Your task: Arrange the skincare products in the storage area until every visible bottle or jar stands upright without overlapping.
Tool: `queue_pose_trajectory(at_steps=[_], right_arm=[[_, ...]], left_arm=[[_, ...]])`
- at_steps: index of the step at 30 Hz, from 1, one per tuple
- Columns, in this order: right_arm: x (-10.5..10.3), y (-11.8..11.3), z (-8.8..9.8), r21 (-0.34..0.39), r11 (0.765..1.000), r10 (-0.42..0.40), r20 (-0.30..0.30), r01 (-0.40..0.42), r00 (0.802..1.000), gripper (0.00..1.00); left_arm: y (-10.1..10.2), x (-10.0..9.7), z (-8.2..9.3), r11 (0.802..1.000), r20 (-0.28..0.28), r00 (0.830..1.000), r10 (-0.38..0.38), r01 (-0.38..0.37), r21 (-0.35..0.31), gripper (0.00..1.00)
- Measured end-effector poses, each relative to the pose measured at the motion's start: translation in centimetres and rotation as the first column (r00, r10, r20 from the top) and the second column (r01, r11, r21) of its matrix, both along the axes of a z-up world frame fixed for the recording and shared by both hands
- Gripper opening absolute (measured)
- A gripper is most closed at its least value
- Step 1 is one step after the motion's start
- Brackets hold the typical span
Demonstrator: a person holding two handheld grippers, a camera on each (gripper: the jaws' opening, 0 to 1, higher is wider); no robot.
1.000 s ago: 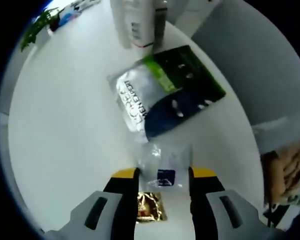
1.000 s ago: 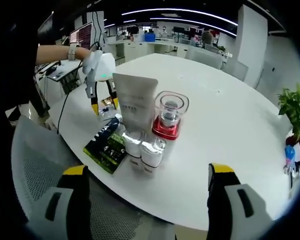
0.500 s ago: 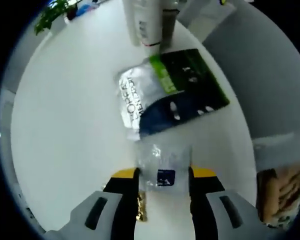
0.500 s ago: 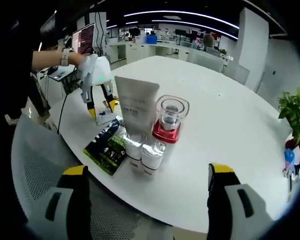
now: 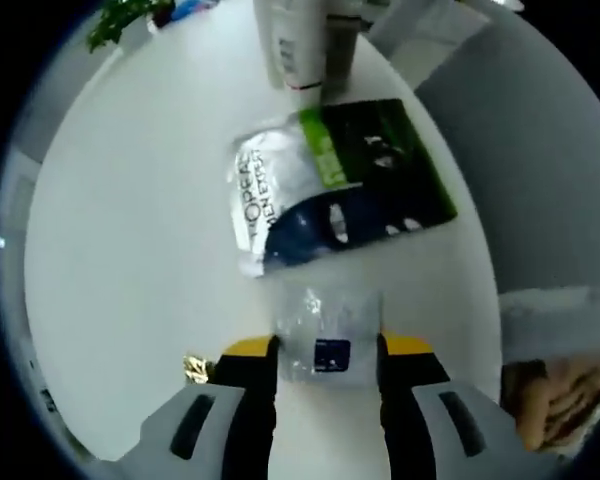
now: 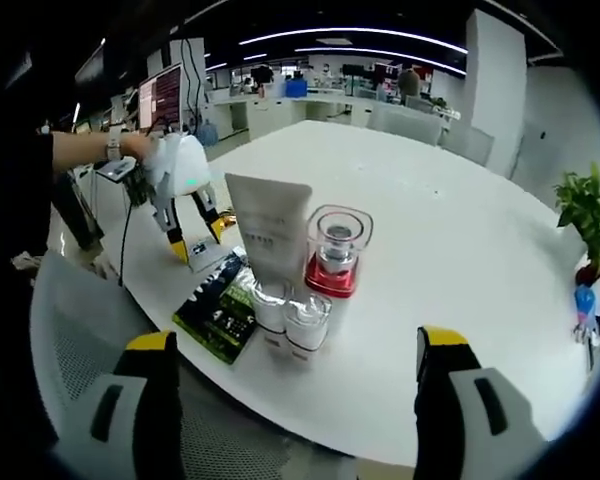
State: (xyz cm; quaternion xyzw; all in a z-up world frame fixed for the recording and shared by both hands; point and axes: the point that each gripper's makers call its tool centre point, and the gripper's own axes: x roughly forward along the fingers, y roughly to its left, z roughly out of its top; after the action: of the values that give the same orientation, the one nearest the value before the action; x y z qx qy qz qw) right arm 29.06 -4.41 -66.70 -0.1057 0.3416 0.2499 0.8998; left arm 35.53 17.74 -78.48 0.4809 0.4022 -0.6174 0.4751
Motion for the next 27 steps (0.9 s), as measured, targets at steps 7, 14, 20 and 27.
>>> queue_pose_trajectory(at_steps=[7,14,20,27], right_arm=[[0.2,0.4,0.3,0.035,0.999,0.002,0.006,-0.003,1.000,0.99],[0.4,0.6,0.4,0.041,0.999,0.003,0.013,-0.003,1.000,0.99],[0.4,0.9,0.8,0.070,0.998,0.003,0.028,-0.005,1.000,0.99],[0.2,1.2,0.9,0.091,0.996,0.006,0.024,-0.008,1.000,0.99]], left_arm=[[0.2,-0.7,-0.1,0.998,0.000,0.999,0.053,-0.053,-0.022,0.36],[0.3,-1.6,-0.2,0.996,0.007,0.996,0.088,-0.087,-0.023,0.36],[0.4,-2.4,-0.2,0.993,0.012,0.993,0.114,-0.114,-0.031,0.36],[0.4,-3.3,-0.2,0.989,0.015,0.989,0.146,-0.146,-0.034,0.36]])
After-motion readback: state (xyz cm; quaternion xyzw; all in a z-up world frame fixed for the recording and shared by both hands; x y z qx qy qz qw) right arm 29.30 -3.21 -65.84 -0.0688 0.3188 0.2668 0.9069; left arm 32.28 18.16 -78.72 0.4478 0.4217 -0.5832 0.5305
